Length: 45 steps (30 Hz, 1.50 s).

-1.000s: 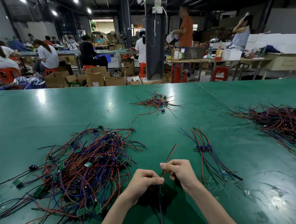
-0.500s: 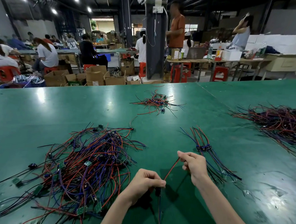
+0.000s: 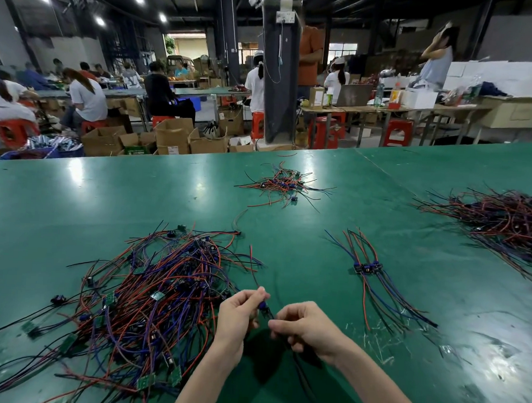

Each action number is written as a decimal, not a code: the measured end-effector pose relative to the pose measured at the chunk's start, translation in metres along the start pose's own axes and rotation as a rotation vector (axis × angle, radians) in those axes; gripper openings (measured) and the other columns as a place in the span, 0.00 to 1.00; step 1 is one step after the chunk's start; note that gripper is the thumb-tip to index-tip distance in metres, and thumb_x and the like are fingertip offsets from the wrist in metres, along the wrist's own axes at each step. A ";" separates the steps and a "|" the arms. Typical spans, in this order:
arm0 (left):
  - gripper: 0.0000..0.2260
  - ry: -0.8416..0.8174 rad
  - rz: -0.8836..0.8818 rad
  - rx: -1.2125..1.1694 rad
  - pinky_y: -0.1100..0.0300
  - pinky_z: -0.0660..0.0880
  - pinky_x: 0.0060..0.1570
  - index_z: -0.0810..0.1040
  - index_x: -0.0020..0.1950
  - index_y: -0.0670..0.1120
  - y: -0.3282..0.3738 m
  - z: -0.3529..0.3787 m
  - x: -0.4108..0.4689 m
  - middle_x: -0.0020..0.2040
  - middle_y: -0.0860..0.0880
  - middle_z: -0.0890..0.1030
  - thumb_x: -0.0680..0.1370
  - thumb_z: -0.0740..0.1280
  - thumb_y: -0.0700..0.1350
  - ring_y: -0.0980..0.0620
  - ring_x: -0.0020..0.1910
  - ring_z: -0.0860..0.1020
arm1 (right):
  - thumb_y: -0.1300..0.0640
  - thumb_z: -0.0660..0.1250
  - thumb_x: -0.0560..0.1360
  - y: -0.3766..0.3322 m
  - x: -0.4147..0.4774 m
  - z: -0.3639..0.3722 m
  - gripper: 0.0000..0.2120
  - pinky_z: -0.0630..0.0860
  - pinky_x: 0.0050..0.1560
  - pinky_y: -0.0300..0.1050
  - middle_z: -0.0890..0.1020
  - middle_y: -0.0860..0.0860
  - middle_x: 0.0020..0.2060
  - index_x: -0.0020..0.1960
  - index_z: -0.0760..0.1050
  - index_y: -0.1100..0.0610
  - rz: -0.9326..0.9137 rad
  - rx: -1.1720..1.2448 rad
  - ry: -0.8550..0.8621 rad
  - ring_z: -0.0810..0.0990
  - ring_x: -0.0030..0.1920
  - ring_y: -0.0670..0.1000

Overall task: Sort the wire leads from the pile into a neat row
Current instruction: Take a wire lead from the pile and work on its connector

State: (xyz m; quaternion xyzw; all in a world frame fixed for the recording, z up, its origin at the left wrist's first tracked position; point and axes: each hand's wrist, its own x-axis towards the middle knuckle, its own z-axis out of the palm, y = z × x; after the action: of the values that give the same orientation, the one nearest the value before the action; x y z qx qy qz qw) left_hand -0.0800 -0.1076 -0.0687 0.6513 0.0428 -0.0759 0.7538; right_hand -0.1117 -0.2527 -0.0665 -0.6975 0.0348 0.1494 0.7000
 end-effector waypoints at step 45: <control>0.04 -0.086 -0.042 -0.104 0.59 0.78 0.36 0.84 0.37 0.39 -0.006 0.000 0.002 0.33 0.42 0.82 0.71 0.72 0.38 0.50 0.31 0.79 | 0.69 0.70 0.72 0.006 0.002 0.017 0.10 0.72 0.24 0.37 0.79 0.48 0.25 0.35 0.80 0.58 -0.181 0.048 0.166 0.72 0.24 0.43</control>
State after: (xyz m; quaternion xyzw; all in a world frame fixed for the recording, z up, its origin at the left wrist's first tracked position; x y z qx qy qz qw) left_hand -0.0788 -0.1089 -0.0744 0.6065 0.0276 -0.1173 0.7859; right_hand -0.1137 -0.2361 -0.0722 -0.6909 0.0332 0.0266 0.7217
